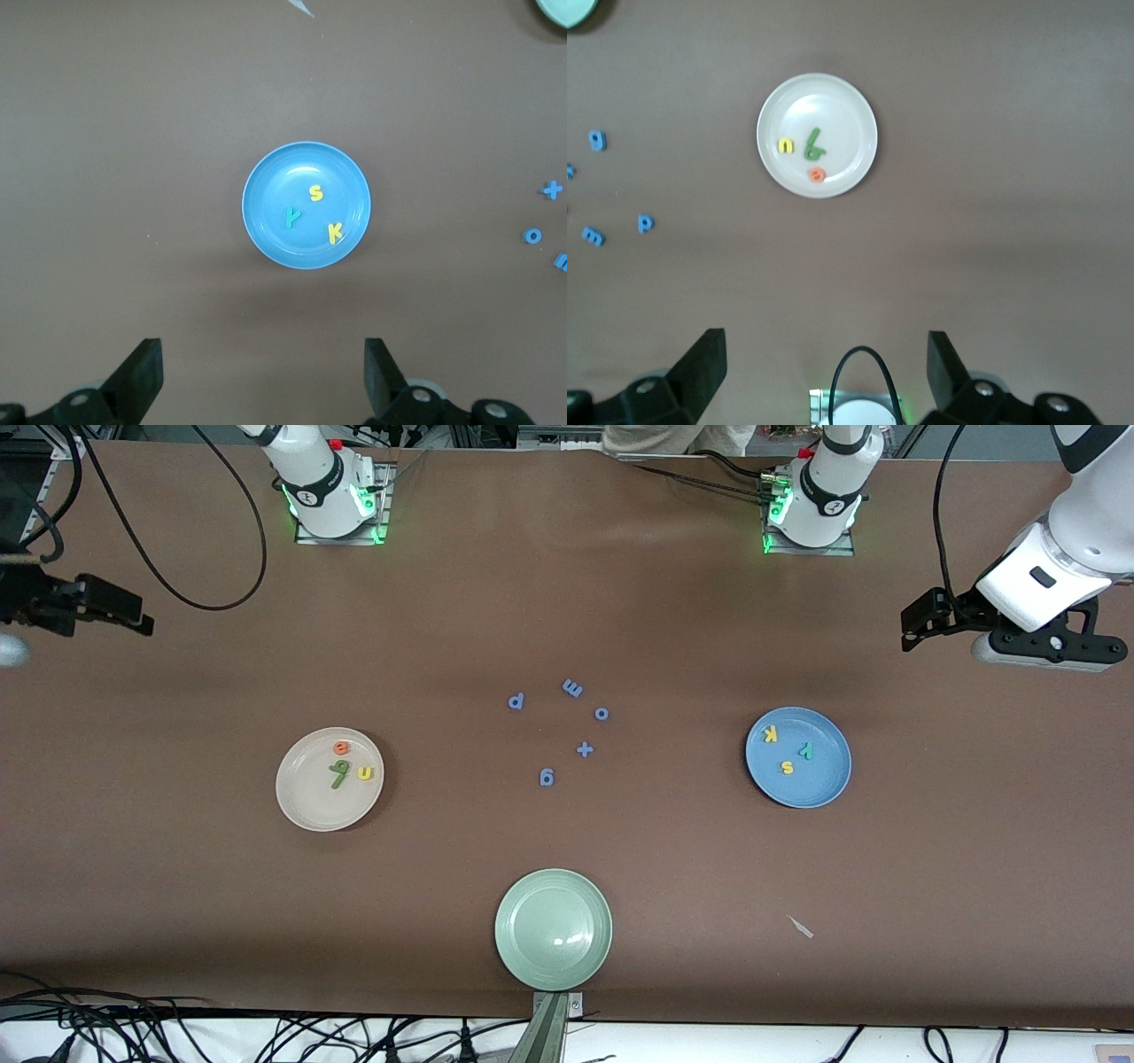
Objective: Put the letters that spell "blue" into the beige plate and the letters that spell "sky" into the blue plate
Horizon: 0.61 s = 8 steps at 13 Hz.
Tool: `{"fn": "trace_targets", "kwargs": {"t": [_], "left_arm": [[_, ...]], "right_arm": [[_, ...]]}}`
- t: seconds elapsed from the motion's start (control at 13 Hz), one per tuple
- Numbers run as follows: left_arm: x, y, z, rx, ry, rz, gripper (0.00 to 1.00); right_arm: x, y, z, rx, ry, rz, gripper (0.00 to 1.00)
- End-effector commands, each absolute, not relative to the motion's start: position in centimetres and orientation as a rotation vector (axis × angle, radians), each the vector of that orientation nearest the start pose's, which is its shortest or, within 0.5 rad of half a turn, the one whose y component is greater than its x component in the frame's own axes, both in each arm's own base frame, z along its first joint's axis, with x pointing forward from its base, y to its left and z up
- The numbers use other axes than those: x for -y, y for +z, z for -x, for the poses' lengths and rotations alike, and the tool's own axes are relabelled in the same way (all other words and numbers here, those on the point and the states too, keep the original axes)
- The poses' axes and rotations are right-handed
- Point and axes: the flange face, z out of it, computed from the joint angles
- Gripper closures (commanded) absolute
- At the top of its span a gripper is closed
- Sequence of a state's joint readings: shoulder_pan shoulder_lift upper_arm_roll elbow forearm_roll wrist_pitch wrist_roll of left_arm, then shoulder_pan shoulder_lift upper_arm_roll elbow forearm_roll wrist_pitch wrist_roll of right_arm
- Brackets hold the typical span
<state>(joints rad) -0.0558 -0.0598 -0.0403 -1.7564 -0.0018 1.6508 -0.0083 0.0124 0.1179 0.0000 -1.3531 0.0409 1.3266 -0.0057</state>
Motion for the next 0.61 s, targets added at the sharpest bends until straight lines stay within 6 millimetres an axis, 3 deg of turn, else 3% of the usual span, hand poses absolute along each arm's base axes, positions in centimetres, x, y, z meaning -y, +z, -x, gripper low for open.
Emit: {"fn": "trace_targets", "kwargs": {"t": [0.0,0.54], "left_arm": [[5.0,58.4,-53.1,-0.143,0.096,3.108,0.00],[5.0,59.6,-52.9,-0.151,0.096,3.108,0.00]], "right_arm": [[-1.3,63.4,-55.5,0.119,0.266,3.096,0.00],[-1.6,62.8,-56.4,0.105,0.243,3.107,0.00]]}}
